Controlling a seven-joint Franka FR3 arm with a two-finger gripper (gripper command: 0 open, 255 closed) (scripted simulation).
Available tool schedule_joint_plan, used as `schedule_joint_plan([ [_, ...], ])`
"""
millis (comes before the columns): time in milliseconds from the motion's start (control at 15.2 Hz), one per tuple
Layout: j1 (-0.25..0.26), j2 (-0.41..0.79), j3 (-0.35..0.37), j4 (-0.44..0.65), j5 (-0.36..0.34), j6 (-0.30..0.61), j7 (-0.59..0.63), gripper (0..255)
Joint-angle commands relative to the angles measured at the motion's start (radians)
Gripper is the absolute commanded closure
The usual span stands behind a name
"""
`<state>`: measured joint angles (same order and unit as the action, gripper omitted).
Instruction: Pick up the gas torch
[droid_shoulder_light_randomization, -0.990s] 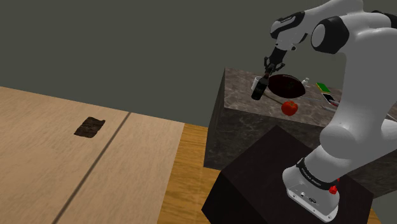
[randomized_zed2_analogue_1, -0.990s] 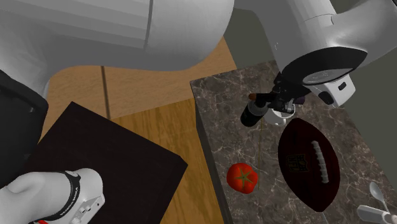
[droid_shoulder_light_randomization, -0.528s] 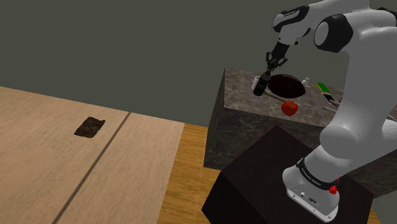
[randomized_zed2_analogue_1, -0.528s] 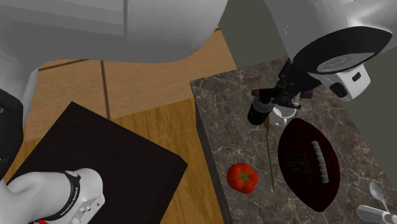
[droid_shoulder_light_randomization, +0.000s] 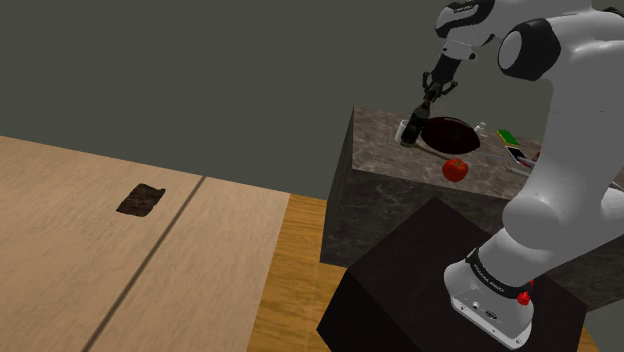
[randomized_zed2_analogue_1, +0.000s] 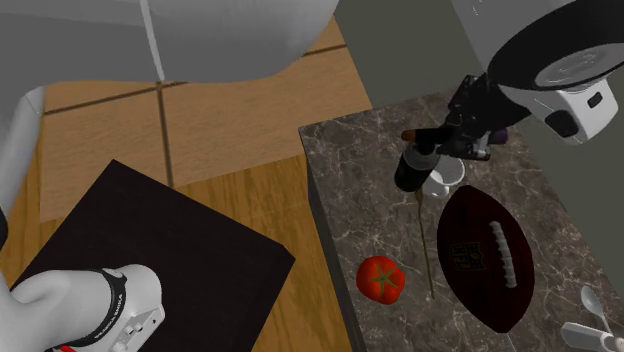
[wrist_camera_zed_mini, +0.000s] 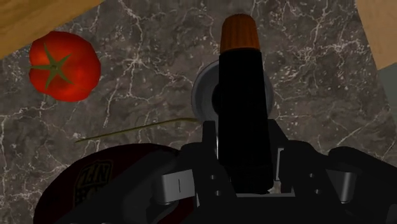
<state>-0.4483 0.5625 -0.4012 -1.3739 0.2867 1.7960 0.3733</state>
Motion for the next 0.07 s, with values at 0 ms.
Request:
schedule_joint_plan([
  [0,0.000,-0.003,-0.001,0.004,-0.001,-0.006,0.001,255],
])
